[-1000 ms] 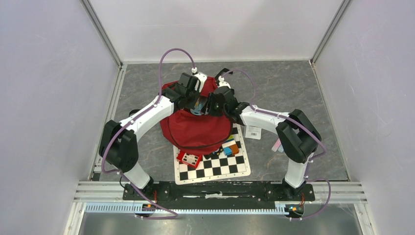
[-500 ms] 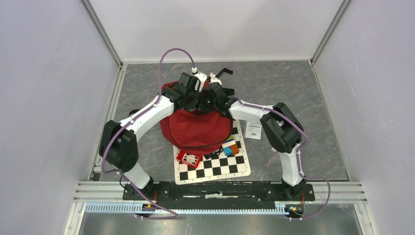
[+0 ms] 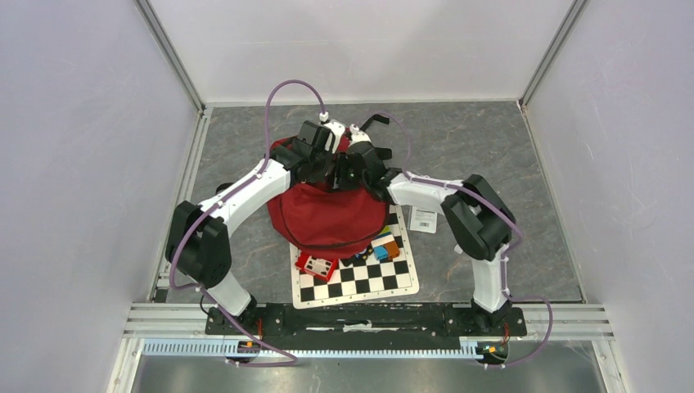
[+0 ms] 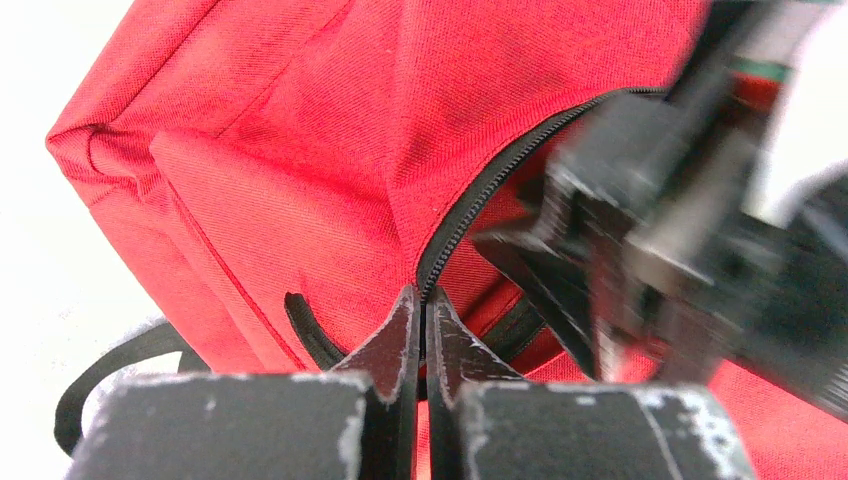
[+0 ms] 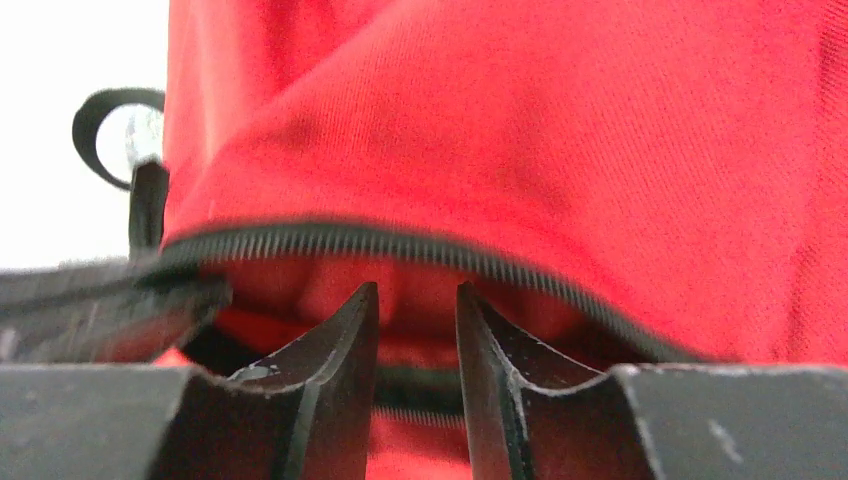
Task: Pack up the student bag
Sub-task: Place the stationery in the student bag, then pick up the stationery from the center of the board.
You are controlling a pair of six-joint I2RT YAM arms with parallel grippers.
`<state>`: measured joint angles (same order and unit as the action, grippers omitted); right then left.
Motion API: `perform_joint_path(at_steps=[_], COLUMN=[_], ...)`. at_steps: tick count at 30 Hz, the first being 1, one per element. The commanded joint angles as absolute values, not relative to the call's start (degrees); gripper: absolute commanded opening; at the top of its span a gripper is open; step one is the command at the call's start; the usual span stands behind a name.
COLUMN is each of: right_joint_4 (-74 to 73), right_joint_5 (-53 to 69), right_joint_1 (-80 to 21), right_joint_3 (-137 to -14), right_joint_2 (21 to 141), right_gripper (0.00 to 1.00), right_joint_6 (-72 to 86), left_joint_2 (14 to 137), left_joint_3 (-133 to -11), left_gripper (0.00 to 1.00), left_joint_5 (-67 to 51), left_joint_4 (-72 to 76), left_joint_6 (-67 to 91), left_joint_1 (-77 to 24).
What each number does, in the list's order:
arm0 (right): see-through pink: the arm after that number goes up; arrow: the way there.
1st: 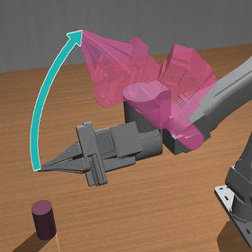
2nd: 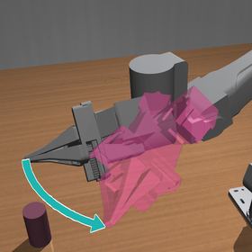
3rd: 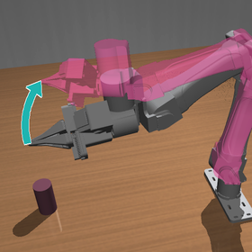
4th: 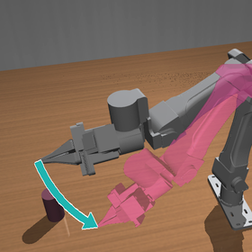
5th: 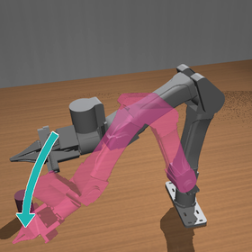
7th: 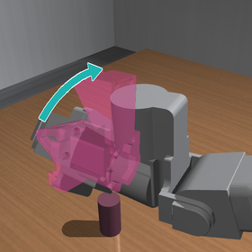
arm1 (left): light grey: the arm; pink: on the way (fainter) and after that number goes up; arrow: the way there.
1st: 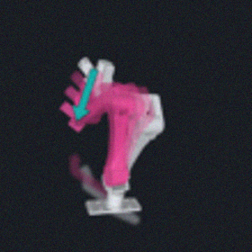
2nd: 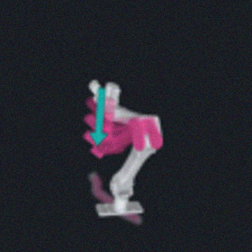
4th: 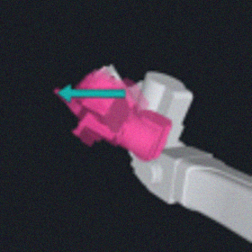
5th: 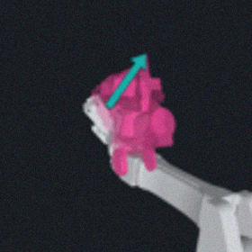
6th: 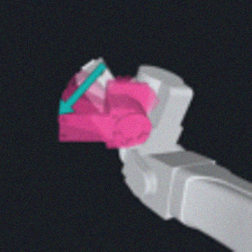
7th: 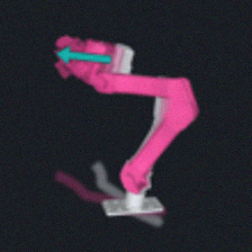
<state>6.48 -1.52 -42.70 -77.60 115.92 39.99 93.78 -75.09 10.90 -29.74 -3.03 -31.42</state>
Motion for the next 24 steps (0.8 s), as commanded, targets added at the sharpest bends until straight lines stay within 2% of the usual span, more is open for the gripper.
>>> perform_joint_path(at_steps=[1, 4, 9, 12, 18, 24], right_joint_4=[9.0, 7.9, 3.0, -3.5, -17.4, -24.2], right_joint_5=[-0.9, -1.0, -5.6, -8.5, -6.2, -14.4], right_joint_1=[-43.5, -43.7, -43.6, -42.5, -33.3, -31.0], right_joint_3=[-70.8, -64.5, -55.4, -54.1, -53.6, -50.9], right_joint_2=[104.4, 96.4, 82.6, 77.7, 76.4, 77.7], right_gripper=[0.43, 0.53, 0.85, 0.95, 0.98, 0.98], right_joint_6=[33.1, 28.9, 21.4, 17.5, 18.3, 19.9], left_joint_2=[93.4, 93.4, 93.4, 93.2, 91.6, 91.1], left_joint_3=[-78.0, -78.1, -79.3, -79.9, -78.5, -77.9], left_gripper=[0.02, 0.02, 0.02, 0.02, 0.02, 0.02], left_joint_5=[11.3, 11.5, 10.6, 10.6, 10.8, 9.8], left_joint_4=[-29.0, -29.3, -31.0, -32.7, -33.4, -33.3], left_joint_6=[-1.4, -0.9, -0.6, 1.6, 2.8, 3.5], left_joint_1=[-32.0, -32.0, -32.0, -31.9, -31.5, -31.5])
